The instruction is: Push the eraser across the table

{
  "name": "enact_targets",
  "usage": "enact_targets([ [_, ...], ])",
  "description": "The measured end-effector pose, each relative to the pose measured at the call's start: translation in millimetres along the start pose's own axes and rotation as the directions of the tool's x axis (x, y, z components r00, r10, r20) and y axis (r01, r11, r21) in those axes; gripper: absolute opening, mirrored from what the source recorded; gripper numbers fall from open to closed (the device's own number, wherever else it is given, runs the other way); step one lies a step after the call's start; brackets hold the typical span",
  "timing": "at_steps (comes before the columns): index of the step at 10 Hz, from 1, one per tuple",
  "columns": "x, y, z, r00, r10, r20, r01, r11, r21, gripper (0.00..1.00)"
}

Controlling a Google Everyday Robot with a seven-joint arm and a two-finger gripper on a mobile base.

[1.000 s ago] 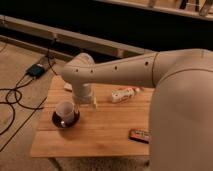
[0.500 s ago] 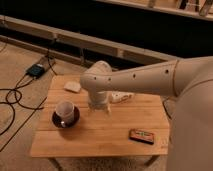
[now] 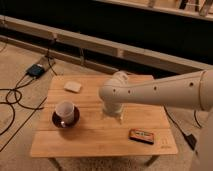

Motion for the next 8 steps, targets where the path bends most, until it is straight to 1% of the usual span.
enact_targets([
  [2, 2, -16, 5, 0.997, 0.074, 0.007, -0.074, 0.997, -0.001, 0.65],
  [4, 3, -13, 5, 0.997, 0.081, 0.007, -0.081, 0.997, -0.005, 0.65],
  [6, 2, -17, 5, 0.996, 0.086, 0.007, -0.086, 0.996, 0.000, 0.65],
  [8, 3, -15, 5, 0.997, 0.083, 0.006, -0.083, 0.997, 0.000, 0.65],
])
